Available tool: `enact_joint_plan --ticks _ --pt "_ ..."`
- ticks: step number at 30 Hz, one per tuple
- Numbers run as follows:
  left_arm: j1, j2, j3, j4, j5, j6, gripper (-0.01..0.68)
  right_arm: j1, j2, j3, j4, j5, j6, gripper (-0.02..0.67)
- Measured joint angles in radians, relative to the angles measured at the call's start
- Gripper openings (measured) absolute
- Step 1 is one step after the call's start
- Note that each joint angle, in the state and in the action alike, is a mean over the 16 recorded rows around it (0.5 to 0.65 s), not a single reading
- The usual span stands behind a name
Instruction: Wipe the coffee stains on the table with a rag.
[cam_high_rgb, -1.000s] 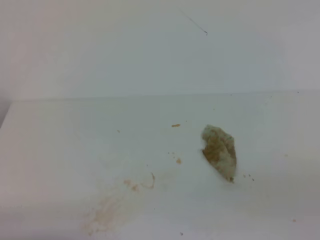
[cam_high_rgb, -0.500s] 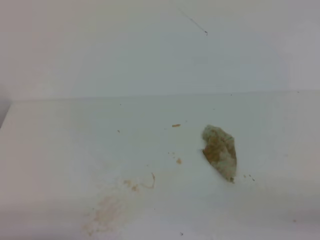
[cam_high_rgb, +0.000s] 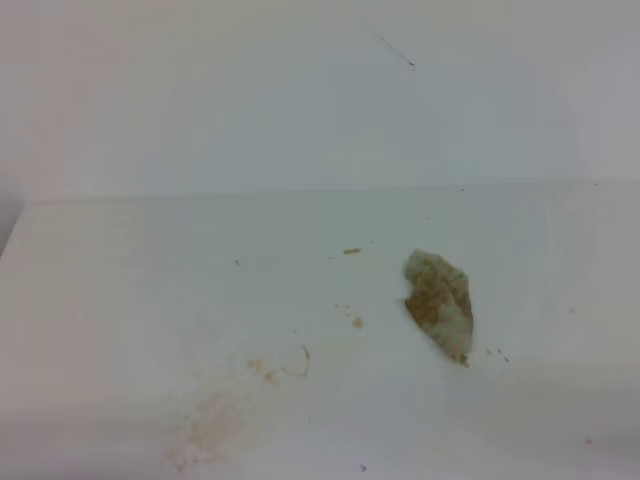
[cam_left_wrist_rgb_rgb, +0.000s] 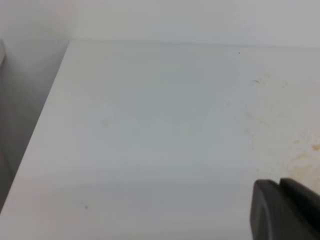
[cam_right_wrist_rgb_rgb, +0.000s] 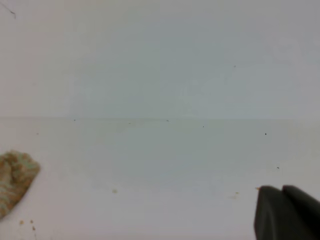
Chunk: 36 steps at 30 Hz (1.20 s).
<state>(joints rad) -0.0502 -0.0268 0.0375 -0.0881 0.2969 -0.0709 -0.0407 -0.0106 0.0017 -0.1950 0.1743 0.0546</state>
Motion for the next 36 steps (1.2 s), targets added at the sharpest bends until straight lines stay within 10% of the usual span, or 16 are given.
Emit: enact_joint_plan --ticks 36 --pt "0.000 0.000 0.000 0.000 0.000 0.000 0.001 -0.011 0.000 0.000 0.000 0.170 0.000 0.003"
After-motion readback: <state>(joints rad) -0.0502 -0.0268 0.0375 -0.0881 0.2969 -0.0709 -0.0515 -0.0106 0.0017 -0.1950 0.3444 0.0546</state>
